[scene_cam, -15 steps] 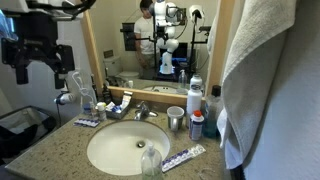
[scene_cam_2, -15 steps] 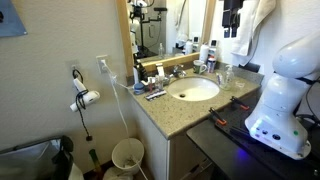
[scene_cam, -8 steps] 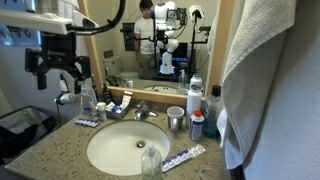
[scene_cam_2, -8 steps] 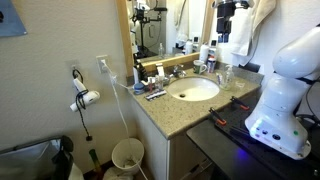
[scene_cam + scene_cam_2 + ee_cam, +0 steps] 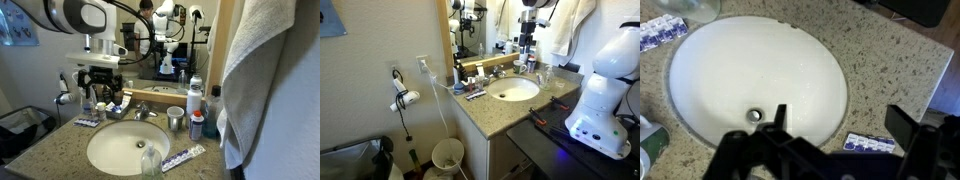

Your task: Open the tap faucet then close it.

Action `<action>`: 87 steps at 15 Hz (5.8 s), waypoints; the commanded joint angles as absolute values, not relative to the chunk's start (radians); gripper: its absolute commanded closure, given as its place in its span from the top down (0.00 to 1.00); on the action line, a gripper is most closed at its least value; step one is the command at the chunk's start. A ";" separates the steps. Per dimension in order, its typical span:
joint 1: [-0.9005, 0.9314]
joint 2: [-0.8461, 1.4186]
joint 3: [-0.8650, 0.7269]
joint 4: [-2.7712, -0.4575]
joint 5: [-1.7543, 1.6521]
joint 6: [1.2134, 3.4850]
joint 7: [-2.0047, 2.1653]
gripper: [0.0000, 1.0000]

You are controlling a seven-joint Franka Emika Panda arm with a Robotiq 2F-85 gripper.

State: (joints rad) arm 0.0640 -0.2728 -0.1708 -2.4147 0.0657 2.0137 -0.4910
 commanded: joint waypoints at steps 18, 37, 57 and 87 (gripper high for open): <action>-0.106 0.312 -0.009 -2.044 0.132 2.427 -0.545 1.00; -0.107 0.426 0.010 -2.032 0.075 2.505 -0.430 1.00; -0.092 0.512 -0.012 -1.940 -0.009 2.645 -0.294 0.02; -0.092 0.593 -0.101 -1.710 -0.079 2.320 -0.100 0.02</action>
